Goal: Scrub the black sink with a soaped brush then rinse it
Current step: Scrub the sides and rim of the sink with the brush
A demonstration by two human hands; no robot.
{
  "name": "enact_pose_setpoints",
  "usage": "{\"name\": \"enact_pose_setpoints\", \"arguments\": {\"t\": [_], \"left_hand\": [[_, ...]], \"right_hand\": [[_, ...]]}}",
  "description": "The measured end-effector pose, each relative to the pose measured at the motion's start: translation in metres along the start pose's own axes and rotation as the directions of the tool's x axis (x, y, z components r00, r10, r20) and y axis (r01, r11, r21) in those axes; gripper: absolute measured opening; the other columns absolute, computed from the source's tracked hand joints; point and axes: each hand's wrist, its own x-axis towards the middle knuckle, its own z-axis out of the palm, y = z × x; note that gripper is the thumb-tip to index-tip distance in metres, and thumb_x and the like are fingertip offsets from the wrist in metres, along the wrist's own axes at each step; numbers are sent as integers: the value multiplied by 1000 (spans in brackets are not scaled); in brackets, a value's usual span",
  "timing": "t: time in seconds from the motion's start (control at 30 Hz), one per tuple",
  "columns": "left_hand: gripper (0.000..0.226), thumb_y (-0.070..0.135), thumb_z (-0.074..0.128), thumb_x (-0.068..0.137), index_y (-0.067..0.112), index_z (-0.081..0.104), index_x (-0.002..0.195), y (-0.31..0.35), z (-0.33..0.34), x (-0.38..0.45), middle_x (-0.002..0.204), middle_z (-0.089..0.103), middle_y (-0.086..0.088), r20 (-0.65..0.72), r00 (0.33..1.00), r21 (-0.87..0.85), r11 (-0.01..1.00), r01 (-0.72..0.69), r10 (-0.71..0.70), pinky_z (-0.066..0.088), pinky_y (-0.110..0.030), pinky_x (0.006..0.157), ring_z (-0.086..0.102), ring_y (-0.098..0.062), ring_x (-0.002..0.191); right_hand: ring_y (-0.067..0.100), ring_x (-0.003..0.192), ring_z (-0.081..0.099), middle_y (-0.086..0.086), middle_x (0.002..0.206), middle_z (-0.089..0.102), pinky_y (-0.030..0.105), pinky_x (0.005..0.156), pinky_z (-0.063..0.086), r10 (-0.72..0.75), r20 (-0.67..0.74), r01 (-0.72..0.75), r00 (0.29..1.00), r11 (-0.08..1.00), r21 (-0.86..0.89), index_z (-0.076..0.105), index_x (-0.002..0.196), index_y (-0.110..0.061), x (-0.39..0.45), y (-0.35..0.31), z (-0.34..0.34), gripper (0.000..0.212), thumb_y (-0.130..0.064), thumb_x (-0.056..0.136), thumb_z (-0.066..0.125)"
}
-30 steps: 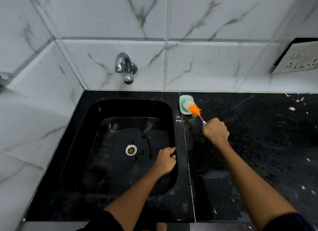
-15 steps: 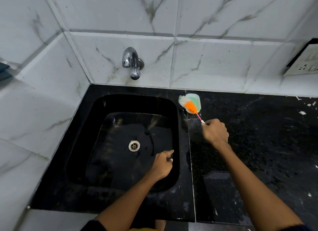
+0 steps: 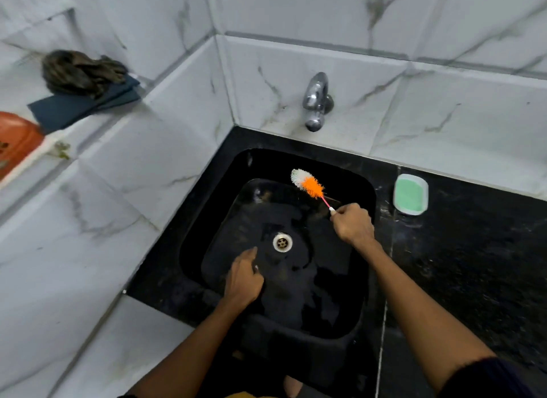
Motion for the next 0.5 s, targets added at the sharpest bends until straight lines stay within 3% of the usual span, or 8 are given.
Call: {"name": "enact_pose_setpoints", "arguments": {"t": [0.17,0.3,0.5], "left_hand": [[61,4,48,88,9,42,148,-20,-47,7,152,41,-8,-170,984,66,995,68,-56,32,-34,117,37,-24,140],[66,3,49,86,8,36,151,-35,-66,13,158,33,-8,-194,980,113,991,72,-50,25,-30,119,29,-23,145],[71,4,52,83,9,34,152,-53,-83,30,162,24,-6,-197,980,171,984,45,-10,22,-29,121,22,-21,149]], "right_hand": [[27,83,62,3,81,66,33,71,49,-168,145,170,975,986,-1,73,85,-24,1,-52,63,31,-46,91,51],[23,70,60,-2,67,63,34,63,49,-257,180,253,950,966,43,62,68,-23,-11,-78,115,38,-48,93,49],[22,62,56,-3,63,59,38,58,52,-222,170,216,960,975,51,54,70,-22,-15,-93,159,32,-42,94,47]]}}
